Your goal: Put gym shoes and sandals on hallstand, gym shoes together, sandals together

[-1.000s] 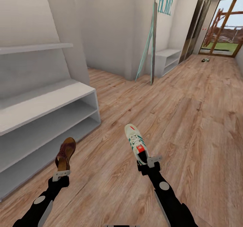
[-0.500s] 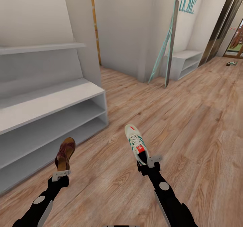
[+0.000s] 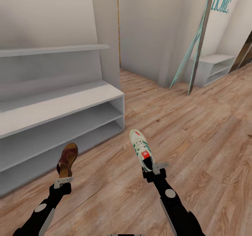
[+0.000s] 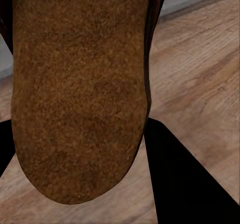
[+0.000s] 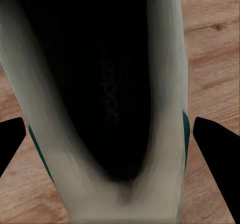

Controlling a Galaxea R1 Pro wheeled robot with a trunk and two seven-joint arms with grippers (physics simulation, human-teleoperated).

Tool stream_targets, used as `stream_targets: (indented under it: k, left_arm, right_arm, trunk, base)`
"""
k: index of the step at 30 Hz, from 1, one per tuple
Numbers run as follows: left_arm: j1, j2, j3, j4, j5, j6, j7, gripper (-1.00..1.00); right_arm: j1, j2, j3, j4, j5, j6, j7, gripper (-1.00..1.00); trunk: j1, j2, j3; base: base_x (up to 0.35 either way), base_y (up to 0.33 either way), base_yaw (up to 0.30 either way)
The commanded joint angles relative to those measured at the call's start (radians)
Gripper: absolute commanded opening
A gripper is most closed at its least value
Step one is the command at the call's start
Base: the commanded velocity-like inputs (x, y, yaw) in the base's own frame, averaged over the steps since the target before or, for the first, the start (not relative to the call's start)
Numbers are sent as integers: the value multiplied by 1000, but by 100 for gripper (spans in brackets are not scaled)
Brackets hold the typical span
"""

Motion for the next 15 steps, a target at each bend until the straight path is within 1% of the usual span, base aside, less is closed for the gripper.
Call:
stream_targets:
  k: [1,11,13,14,15]
  left_arm:
    - [-1,0,3,1,6,-1,-9,-100]
    - [0,0,3,2,7,-3,-9,-100]
    - [0,0,4,14,10,-13,-9,-100]
    - [4,0,4,33,25,-43,-9,-100]
    - [5,0,4,37,31,-54,-9,-100]
  right_arm:
    - [0,0,0,-2,11,7,-1,-100]
    - [0,0,0,-2,11,7,-1,-100]
    - [0,0,0,-2,11,7,-1,-100]
    - [0,0,0,-2,11,7,-1,-100]
    - [0,0,0,-2,11,7,-1,-100]
  trunk:
    - [0,0,-1]
    - [0,0,-1]
    - [0,0,-1]
    - [0,0,-1]
    - [0,0,-1]
  base:
    - [0,0,280]
    - [0,0,280]
    - [0,0,280]
    - [0,0,280]
    - [0,0,280]
